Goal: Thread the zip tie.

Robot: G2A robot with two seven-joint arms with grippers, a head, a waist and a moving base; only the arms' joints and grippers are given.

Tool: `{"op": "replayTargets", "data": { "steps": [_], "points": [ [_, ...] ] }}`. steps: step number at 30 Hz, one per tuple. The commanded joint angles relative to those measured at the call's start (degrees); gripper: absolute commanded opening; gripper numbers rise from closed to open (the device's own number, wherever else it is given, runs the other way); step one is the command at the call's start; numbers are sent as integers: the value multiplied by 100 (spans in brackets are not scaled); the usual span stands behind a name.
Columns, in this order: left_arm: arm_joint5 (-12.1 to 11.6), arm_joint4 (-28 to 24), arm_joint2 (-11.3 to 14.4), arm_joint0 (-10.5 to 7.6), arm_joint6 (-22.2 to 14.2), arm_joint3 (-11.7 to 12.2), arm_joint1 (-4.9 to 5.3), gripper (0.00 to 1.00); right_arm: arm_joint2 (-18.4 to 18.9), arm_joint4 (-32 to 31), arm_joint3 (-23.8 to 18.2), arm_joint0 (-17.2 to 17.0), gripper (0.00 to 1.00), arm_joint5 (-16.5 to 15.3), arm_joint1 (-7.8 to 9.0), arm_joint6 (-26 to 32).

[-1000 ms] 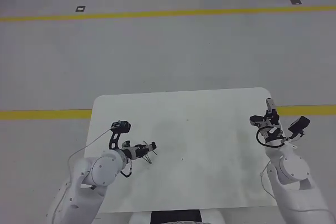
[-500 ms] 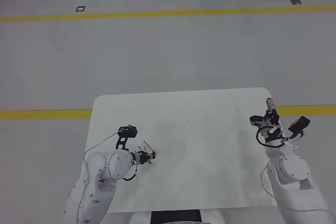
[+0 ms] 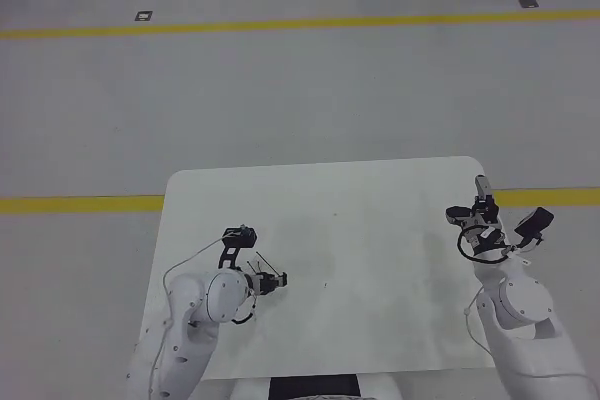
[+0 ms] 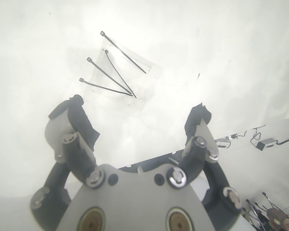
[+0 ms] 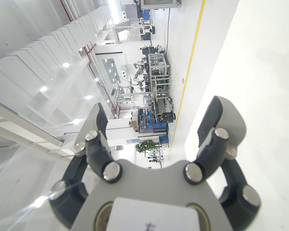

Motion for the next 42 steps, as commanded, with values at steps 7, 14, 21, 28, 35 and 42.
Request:
{"op": "replayTargets", "data": {
  "steps": [7, 14, 21, 28, 35, 42],
  "points": [
    [0, 32, -247, -46, -104, 271, -274, 100, 0, 0, 0, 0, 100, 0, 0, 0],
    [0, 29, -250, -49, -44, 265, -275, 100, 0, 0, 0, 0, 100, 0, 0, 0],
    [0, 93, -52, -58, 347, 198, -346, 100, 0, 0, 0, 0, 100, 0, 0, 0],
    [0, 445, -67, -120, 153, 264, -473, 100, 0, 0, 0, 0, 100, 0, 0, 0],
    [0, 477, -82, -125, 214, 248, -471, 100, 0, 0, 0, 0, 100, 0, 0, 0],
    [0, 1192, -130, 180, 499, -10, -605, 100, 0, 0, 0, 0, 100, 0, 0, 0]
  ]
}}
